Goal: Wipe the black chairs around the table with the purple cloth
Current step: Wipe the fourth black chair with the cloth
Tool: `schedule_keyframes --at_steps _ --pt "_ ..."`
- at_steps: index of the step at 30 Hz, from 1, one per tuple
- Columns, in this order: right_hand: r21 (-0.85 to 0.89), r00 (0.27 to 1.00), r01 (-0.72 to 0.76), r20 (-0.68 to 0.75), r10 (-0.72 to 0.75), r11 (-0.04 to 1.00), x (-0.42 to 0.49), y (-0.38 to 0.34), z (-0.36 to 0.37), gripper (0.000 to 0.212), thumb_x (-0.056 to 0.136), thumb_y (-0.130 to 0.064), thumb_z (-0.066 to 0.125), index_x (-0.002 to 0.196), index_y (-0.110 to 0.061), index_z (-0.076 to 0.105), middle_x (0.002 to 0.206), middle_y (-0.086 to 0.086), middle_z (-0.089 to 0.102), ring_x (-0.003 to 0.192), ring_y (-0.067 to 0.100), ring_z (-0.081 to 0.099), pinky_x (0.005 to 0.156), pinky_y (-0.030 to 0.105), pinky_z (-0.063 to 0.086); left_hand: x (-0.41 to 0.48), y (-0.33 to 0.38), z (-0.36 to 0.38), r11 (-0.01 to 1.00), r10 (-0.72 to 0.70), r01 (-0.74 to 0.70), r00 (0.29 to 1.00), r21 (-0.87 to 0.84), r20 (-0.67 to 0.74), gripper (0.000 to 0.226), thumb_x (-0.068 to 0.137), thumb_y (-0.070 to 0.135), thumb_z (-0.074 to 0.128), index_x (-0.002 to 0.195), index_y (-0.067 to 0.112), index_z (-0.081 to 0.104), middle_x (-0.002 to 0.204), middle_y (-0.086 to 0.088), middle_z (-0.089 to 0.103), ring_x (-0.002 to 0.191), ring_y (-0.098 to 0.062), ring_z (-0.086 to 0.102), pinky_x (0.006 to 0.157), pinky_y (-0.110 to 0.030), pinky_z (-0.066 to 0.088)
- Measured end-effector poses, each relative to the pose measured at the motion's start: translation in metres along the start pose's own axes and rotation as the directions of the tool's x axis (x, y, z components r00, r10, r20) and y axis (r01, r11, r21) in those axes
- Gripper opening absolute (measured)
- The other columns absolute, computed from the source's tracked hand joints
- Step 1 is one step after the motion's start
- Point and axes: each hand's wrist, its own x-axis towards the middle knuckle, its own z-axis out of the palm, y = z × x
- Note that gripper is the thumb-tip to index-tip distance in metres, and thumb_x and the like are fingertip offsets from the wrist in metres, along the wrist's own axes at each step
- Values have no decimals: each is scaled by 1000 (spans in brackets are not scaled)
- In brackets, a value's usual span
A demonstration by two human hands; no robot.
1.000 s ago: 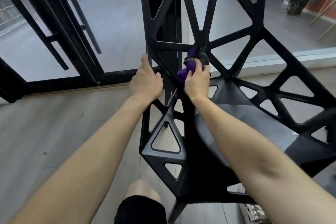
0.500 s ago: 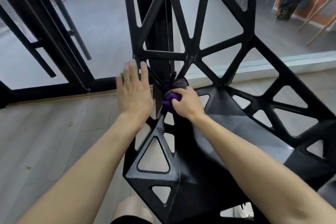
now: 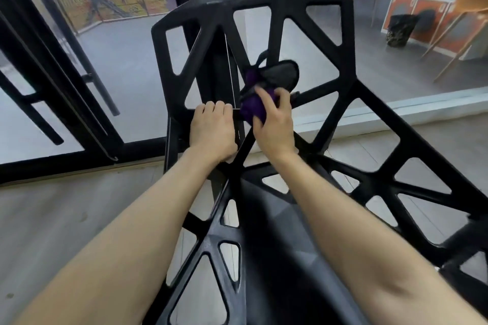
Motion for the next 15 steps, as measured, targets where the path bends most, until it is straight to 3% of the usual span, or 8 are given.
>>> schedule_keyframes --at_steps 5,6,9,10,11,13,15 --pt "-6 970 -64 236 64 998 -81 23 1 60 90 -3 70 144 -26 55 140 6 45 116 33 59 97 46 58 -4 -2 4 1000 10 -10 999 -16 -41 65 79 34 74 137 15 50 127 -5 57 118 -28 52 112 -42 38" --pt "26 975 -77 209 70 997 -73 22 -4 56 92 -3 68 142 -25 57 138 5 47 114 31 60 95 39 57 -5 -1 4 1000 3 -4 999 -18 -54 66 76 29 73 136 15 50 126 -5 56 117 -28 52 112 -41 37" --pt "105 990 -106 -81 115 989 -11 6 -6 45 98 -7 65 140 -21 59 132 6 50 101 17 60 88 9 48 -9 -1 6 1000 -18 18 999 -4 -34 72 71 24 72 138 15 48 129 -4 55 119 -27 51 114 -40 34" --pt "113 983 -110 -133 124 988 7 -2 -4 41 100 -9 64 140 -20 60 131 6 51 98 15 59 87 4 46 -9 -2 7 1000 -18 18 999 0 -26 75 71 25 74 140 15 47 130 -5 54 121 -27 50 116 -40 33" --pt "107 980 -103 -157 119 989 14 -8 1 40 101 -10 64 139 -21 60 130 5 50 97 16 60 87 6 47 -9 -2 7 1000 -15 15 1000 5 -27 78 71 27 75 142 15 46 132 -5 54 123 -27 50 117 -40 32" --pt "77 985 -123 -109 131 989 -6 -7 17 44 96 -8 67 138 -22 60 129 6 49 99 25 63 89 25 56 -6 0 6 1000 -4 4 999 11 -34 80 72 34 79 143 15 46 132 -4 55 124 -27 51 117 -40 32" --pt "64 987 -151 72 147 986 -56 -1 24 49 92 -7 70 138 -21 60 129 8 51 103 32 63 92 41 57 -3 -1 8 1000 -4 5 998 10 -58 81 72 42 83 140 16 48 130 -4 57 121 -26 53 116 -40 33"
